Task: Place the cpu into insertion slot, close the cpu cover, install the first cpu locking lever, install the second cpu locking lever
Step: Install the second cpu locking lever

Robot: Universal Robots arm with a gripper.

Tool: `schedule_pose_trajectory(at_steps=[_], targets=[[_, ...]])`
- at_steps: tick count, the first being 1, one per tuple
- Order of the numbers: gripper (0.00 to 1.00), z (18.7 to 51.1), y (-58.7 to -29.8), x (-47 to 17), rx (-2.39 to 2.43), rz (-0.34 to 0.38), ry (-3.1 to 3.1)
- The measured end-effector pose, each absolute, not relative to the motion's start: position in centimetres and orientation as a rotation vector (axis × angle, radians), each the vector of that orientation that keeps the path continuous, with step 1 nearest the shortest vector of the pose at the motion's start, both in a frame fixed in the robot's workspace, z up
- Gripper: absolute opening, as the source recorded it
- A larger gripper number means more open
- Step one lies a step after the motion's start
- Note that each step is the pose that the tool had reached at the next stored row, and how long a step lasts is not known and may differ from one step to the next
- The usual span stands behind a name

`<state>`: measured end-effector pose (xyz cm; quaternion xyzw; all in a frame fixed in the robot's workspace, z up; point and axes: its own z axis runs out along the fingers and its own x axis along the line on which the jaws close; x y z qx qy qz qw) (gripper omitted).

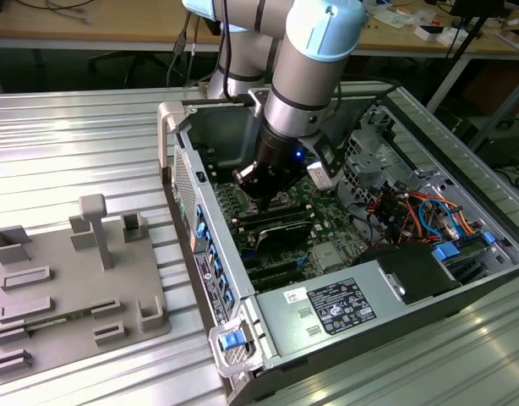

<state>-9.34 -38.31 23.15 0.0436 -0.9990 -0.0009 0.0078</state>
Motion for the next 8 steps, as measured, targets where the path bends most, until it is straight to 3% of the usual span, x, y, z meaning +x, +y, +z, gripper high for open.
schedule_pose_trajectory(at_steps=[8], targets=[[0.11,22.45,-38.31,-9.31,0.143,-0.036,-3.114]])
